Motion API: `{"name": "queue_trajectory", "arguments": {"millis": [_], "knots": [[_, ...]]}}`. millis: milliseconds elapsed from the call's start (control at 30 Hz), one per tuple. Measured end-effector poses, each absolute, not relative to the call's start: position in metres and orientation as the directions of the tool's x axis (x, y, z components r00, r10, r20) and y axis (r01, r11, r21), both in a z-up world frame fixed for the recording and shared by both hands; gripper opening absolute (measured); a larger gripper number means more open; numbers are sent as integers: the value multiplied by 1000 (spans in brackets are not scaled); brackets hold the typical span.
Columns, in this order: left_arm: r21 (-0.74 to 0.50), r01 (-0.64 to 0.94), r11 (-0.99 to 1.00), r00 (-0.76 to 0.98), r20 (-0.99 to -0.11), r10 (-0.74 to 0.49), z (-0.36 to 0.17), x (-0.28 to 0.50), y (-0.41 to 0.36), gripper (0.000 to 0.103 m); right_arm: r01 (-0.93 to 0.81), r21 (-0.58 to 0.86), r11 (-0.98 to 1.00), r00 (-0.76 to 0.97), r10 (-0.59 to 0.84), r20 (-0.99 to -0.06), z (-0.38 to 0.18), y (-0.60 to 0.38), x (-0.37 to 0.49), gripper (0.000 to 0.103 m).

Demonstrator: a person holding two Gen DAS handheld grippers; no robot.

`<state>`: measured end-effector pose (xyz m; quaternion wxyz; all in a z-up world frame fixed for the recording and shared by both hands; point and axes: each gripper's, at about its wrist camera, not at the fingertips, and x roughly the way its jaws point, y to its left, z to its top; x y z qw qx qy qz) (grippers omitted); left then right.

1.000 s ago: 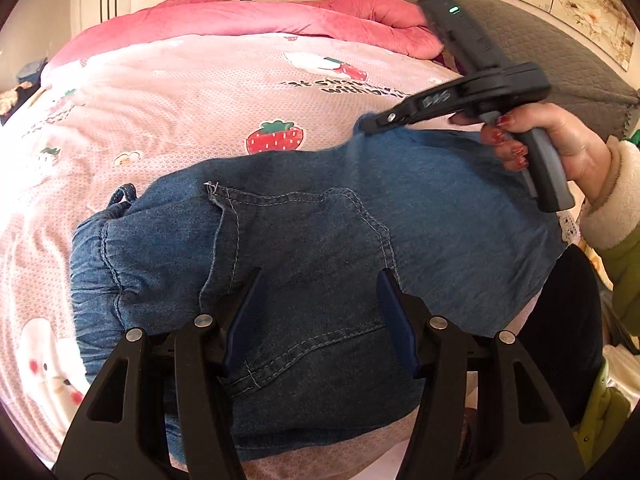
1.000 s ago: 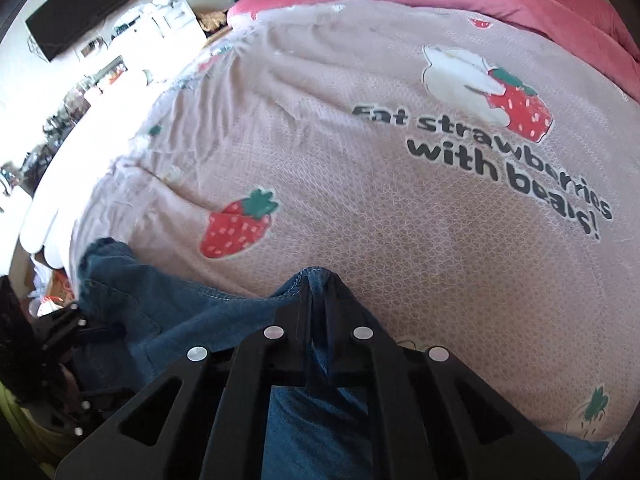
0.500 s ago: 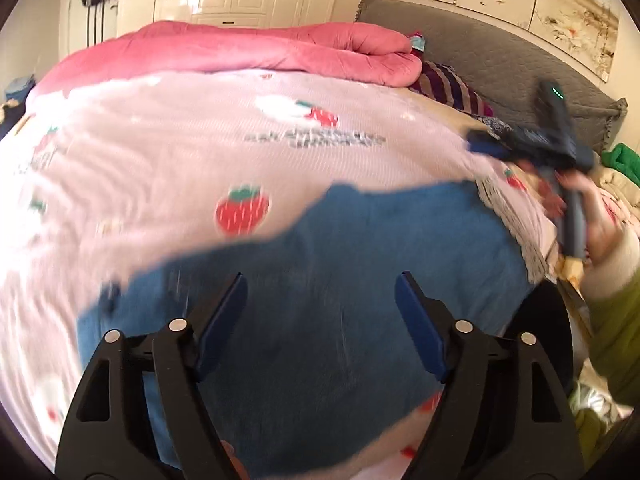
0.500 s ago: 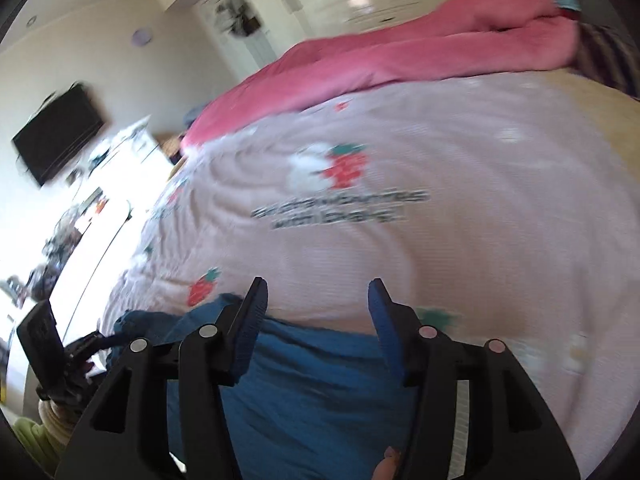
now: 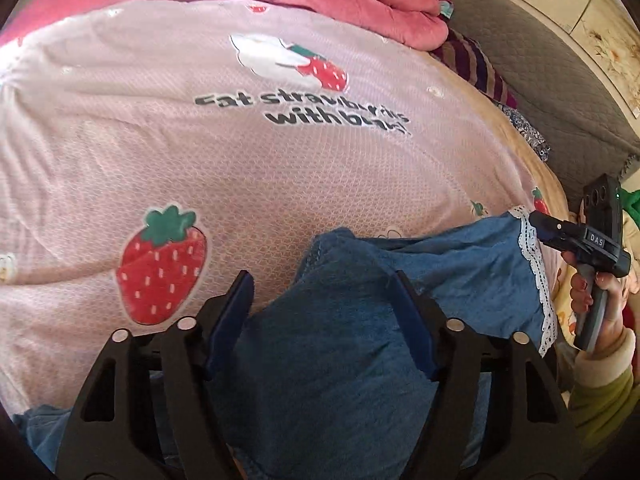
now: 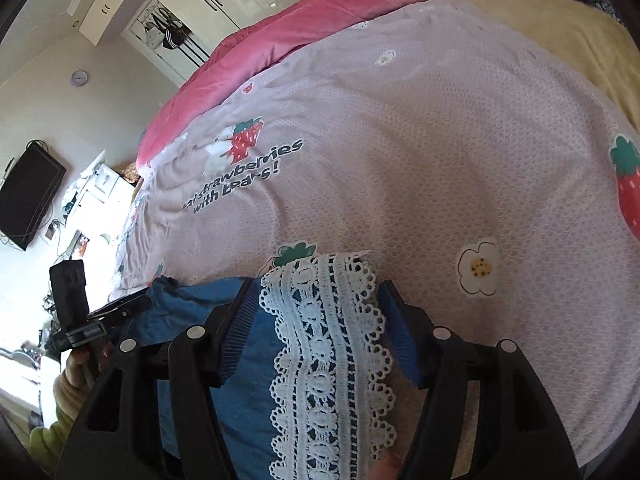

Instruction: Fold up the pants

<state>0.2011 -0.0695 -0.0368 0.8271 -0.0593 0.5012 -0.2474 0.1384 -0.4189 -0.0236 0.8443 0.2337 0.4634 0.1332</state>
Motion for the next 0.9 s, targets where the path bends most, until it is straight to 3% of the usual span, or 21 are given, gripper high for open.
{"name": "queue_trajectory", "arguments": {"millis": [33, 100, 133, 233, 633, 767, 833, 900], "knots": [[-345, 349, 871, 372, -802, -467, -39, 202, -72, 50, -11, 508, 861, 537, 434, -723, -24, -417, 139, 39], [-352, 338, 873, 360, -808, -465, -46, 207, -75, 11, -18, 484, 875, 549, 413, -727, -24, -415, 137, 24], [-358, 334, 872, 355, -809, -468, -48, 209, -76, 9, -18, 489, 872, 559, 415, -718, -22, -417, 134, 19], [-326, 341, 882, 373, -814, -445, -49, 209, -83, 9, -21, 492, 871, 599, 404, -691, -12, -423, 122, 13], [-310, 335, 890, 408, -803, -434, -52, 213, -84, 16, 35, 404, 914, 602, 304, -739, -38, -424, 126, 18], [-314, 337, 888, 438, -783, -443, -40, 204, -78, 24, 20, 385, 923, 641, 283, -713, -18, -424, 108, 34], [-317, 338, 886, 464, -763, -450, -31, 196, -70, 32, 9, 371, 929, 660, 273, -700, -6, -424, 95, 47], [-304, 324, 896, 499, -749, -435, -18, 179, -58, 41, -2, 368, 930, 669, 275, -691, 3, -423, 80, 52]]}}
